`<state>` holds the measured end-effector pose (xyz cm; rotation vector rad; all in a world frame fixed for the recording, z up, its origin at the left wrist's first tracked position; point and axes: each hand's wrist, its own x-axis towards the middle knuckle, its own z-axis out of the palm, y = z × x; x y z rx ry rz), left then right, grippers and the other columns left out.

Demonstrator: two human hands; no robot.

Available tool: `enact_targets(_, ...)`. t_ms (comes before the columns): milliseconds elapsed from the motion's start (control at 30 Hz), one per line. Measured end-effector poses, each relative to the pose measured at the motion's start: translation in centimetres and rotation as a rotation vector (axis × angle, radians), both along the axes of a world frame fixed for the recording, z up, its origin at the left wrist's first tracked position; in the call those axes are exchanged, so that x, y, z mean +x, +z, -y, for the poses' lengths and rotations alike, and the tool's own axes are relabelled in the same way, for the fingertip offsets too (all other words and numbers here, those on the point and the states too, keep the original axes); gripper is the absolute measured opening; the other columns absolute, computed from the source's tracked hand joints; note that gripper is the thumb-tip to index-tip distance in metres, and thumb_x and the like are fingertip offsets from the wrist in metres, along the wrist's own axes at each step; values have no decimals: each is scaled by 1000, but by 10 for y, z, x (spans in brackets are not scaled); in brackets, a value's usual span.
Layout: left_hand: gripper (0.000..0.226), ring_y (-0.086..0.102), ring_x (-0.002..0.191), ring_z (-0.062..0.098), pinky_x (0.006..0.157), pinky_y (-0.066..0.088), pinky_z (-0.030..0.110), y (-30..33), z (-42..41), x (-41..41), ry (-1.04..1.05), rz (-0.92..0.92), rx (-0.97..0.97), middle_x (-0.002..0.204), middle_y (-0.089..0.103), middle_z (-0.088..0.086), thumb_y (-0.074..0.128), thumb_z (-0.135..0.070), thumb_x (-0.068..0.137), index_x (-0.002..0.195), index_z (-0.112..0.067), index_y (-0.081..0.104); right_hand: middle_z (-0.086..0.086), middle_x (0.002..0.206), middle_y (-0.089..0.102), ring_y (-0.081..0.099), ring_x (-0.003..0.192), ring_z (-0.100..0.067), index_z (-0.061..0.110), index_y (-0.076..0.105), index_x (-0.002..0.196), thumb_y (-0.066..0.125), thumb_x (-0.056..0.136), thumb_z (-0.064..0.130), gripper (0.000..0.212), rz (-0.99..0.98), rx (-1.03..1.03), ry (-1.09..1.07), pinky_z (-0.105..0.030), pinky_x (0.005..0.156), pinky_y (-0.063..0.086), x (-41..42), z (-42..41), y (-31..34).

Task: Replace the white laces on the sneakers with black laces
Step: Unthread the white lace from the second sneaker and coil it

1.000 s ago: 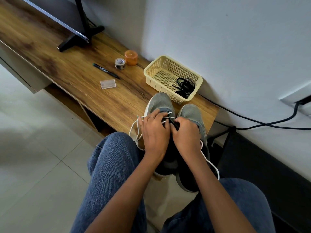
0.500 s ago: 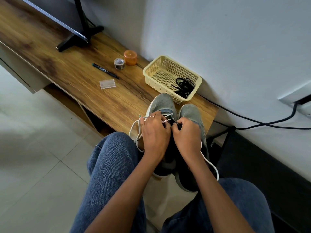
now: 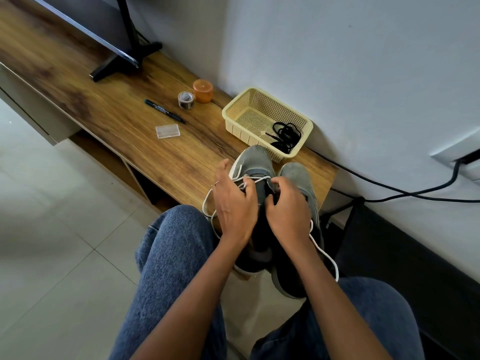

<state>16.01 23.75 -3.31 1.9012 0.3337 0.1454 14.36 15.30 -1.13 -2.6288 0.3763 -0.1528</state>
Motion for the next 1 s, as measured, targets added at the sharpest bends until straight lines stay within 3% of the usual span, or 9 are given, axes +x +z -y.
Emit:
enact_targets(100, 51, 50, 112, 20, 102, 38, 46, 0, -5, -1, -92, 1, 147, 119, 58, 2, 49, -36, 89, 137, -24, 37, -4, 121, 53, 49, 112, -23, 17, 54, 127, 55, 91, 16, 36, 7, -54, 105, -39, 88, 45, 7, 0, 2)
enact_targets(300, 53, 46, 123, 24, 108, 32, 42, -9, -20, -6, -286, 1, 271, 131, 55, 6, 55, -26, 90, 140, -16, 42, 0, 129, 46, 38, 120, -23, 23, 59, 126, 51, 96, 22, 31, -120, -220, 292, -39, 94, 33, 26, 2, 1)
enact_targets(433, 47, 28, 142, 22, 118, 17, 41, -12, -15, -8, -361, -5, 325, 152, 37, 9, 43, -20, 100, 145, -9, 38, -3, 116, 53, 43, 108, -23, 14, 64, 112, 51, 95, 23, 22, -54, -259, 306, -35, 83, 40, 31, -1, -1)
enact_targets(567, 47, 20, 146, 20, 120, 9, 40, -12, -12, -8, -348, -25, 327, 155, 30, 8, 33, -20, 103, 148, -9, 33, -3, 102, 49, 45, 92, -17, 8, 59, 91, 56, 93, 13, 7, 96, -100, 223, -25, 66, 40, 28, -2, -9)
enact_targets(700, 49, 18, 146, 22, 121, 5, 39, -11, -12, -9, -331, -26, 356, 156, 28, 9, 37, -14, 100, 148, -8, 31, -7, 99, 51, 48, 71, -6, 7, 55, 79, 58, 89, 4, 11, 241, 276, -137, -4, 63, 37, 23, -1, -11)
enact_targets(767, 49, 15, 147, 22, 121, 2, 37, -9, -12, -10, -325, -43, 332, 157, 26, 7, 37, -13, 100, 149, -10, 30, -14, 101, 58, 52, 71, -4, 11, 54, 76, 59, 89, 5, 16, 298, 526, -399, -5, 63, 41, 26, 1, -14)
enact_targets(833, 49, 14, 147, 21, 120, 1, 36, -8, -12, -10, -320, -53, 316, 158, 25, 5, 36, -13, 101, 149, -12, 29, -16, 103, 62, 60, 75, -12, 18, 53, 73, 59, 89, 7, 20, 324, 761, -585, -20, 66, 53, 29, 0, -15)
enact_targets(967, 49, 13, 147, 21, 121, 2, 36, -5, -12, -10, -321, -66, 288, 158, 24, 5, 36, -13, 101, 149, -11, 30, -1, 110, 55, 55, 82, -3, 17, 57, 89, 55, 87, 5, 12, 286, 510, -392, -8, 70, 44, 25, -4, -1)
enact_targets(1000, 49, 12, 148, 21, 121, 2, 35, -5, -12, -10, -323, -67, 283, 158, 24, 5, 36, -13, 101, 149, -10, 29, 3, 107, 54, 56, 88, -6, 18, 58, 95, 56, 86, 5, 15, 296, 415, -260, -14, 74, 45, 24, -6, 4)
